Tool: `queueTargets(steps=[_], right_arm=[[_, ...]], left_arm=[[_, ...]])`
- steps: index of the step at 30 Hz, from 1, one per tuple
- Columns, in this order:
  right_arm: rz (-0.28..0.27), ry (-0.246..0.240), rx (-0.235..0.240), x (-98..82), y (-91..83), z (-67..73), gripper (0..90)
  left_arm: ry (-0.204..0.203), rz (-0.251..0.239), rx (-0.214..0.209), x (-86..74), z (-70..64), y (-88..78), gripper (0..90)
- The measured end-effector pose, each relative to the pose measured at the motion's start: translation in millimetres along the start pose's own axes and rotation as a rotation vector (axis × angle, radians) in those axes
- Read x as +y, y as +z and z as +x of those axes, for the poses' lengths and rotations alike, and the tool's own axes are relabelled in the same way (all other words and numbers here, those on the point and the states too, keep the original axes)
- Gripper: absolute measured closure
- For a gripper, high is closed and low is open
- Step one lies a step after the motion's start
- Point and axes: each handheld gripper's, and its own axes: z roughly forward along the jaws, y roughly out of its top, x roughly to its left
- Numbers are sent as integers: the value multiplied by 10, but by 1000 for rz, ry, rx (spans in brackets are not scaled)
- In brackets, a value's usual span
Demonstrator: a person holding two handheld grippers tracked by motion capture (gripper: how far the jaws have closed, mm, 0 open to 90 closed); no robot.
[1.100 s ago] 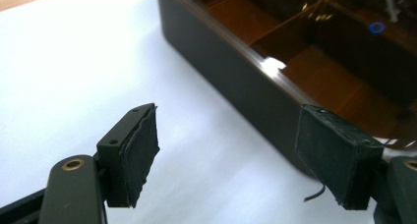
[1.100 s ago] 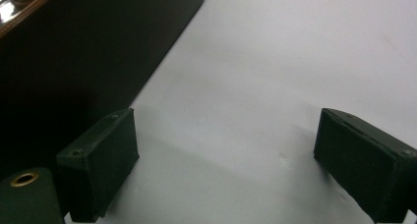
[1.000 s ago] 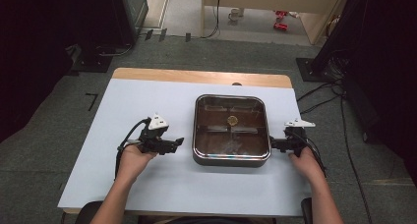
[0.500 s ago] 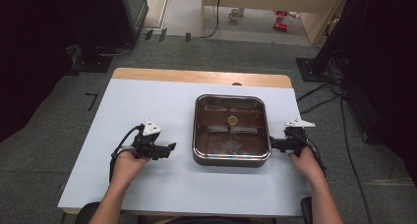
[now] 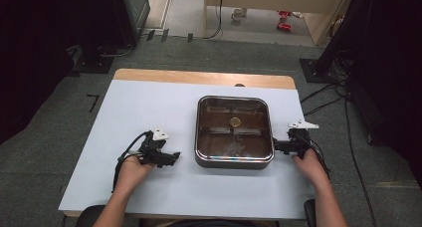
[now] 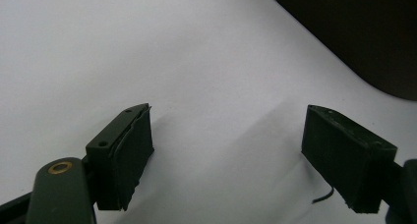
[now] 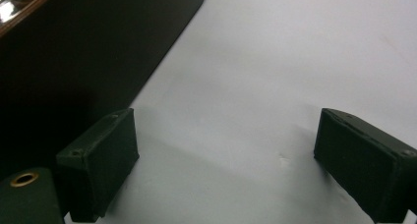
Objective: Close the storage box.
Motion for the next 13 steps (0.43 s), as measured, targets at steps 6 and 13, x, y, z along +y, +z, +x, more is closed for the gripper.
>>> queueTargets(steps=[6, 13], right_arm=[[0, 0, 0, 0, 0, 1, 89], [1, 0, 0, 0, 0, 1, 89]], left_arm=[[31, -19, 17, -39, -41, 23, 159], [16, -75, 30, -107, -62, 30, 148]])
